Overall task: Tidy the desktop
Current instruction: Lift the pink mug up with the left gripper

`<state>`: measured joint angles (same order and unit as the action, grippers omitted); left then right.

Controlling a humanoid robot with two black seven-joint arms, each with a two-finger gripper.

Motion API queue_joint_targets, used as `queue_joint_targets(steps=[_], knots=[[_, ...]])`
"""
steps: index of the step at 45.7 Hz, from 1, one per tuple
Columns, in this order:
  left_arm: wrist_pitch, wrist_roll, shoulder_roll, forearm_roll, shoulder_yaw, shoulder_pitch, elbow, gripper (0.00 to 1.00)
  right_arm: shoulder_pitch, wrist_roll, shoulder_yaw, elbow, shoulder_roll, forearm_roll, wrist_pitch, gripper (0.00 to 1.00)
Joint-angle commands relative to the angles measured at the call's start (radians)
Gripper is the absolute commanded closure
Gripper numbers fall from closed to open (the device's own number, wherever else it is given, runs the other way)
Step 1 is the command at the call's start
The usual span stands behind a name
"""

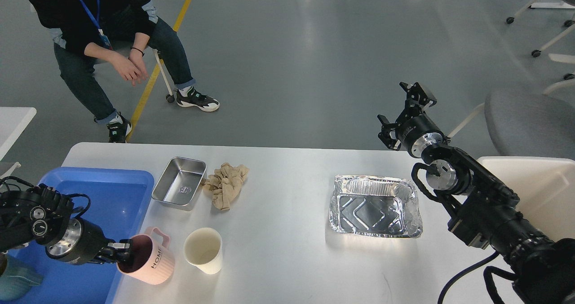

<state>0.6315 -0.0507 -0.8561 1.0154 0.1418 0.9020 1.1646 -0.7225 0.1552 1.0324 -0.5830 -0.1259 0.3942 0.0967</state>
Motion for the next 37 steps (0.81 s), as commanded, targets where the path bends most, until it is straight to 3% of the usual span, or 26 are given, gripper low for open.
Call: queue_joint_targets(steps=[1,13,37], knots=[[-0.007,-0.001,-0.018,0.0,-0.004,0.001,0.001,1.0,0.0,0.001,0.0,0.0,-0.003,-0.003,0.0,0.0],[0.025,0.02,-0.109,-0.012,-0.083,0.011,0.018,1.0,0.017,0.0,0.0,-0.02,-0.026,0.0,0.0,0.0],[0.328,0.005,-0.307,-0.044,-0.52,0.02,0.052,1.0,0.017,0.0,0.0,-0.043,-0.064,-0.003,-0.002,0.0]])
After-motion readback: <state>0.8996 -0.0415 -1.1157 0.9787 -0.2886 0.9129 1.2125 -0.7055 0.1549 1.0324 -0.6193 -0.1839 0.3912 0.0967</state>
